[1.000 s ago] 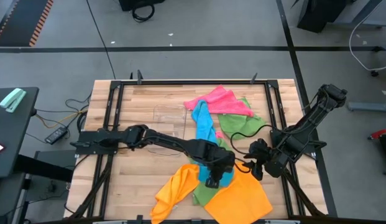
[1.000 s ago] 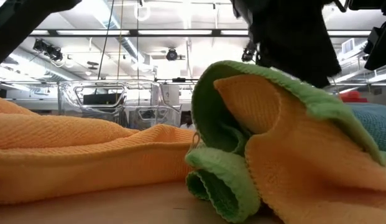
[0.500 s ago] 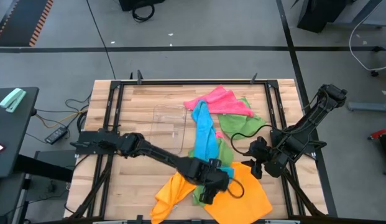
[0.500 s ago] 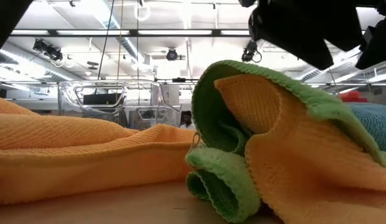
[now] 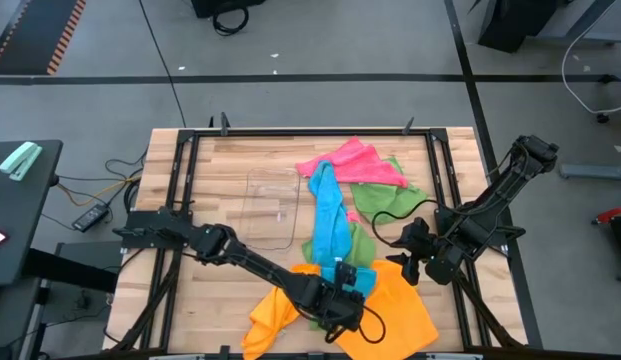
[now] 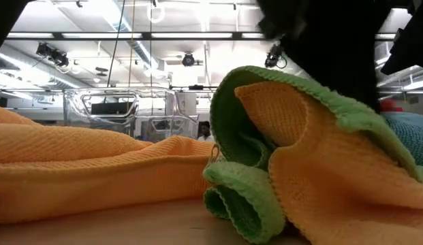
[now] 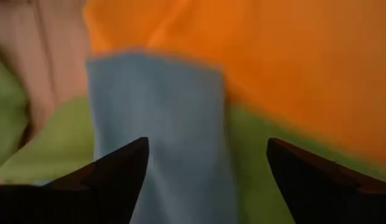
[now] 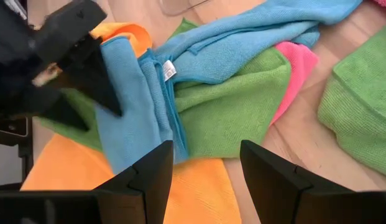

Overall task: Fold microfiber towels
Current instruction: Put the left blue towel into the transparent bin

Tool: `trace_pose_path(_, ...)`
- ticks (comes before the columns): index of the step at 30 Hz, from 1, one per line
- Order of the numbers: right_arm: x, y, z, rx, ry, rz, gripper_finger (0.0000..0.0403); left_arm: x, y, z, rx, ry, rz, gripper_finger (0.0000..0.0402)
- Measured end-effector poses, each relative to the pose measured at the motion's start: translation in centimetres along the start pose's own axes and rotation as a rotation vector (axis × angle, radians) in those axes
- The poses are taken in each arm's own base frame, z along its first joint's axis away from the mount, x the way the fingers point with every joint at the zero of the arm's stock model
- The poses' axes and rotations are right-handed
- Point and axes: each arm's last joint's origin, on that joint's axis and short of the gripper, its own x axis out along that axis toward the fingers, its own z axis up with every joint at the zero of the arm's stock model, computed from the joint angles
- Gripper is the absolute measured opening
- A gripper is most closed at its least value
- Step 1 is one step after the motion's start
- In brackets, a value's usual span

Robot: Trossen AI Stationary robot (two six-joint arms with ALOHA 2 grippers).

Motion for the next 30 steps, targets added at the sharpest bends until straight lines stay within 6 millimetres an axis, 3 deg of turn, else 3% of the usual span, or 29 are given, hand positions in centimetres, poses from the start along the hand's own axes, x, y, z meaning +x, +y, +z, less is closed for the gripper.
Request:
trace_pose_path(8,0.0,0.1,0.0,0.031,-0.002,0.005,0.0196,1.6,-0.6,-0.5,0.064,0.034,0.109,0.0335)
trace_pose_path(23,0.0,0.1,0.0,0.040,-0.002,0.008,0.0196,3.5,-1.2,-1.6,0.103,0.099,0.076,0.0326)
trace_pose_path(30,0.0,0.1,0.0,0.045,-0.002,0.008,0.0196,3.9,-0.5,-1.6,0.092,0.105,0.114,0.0308)
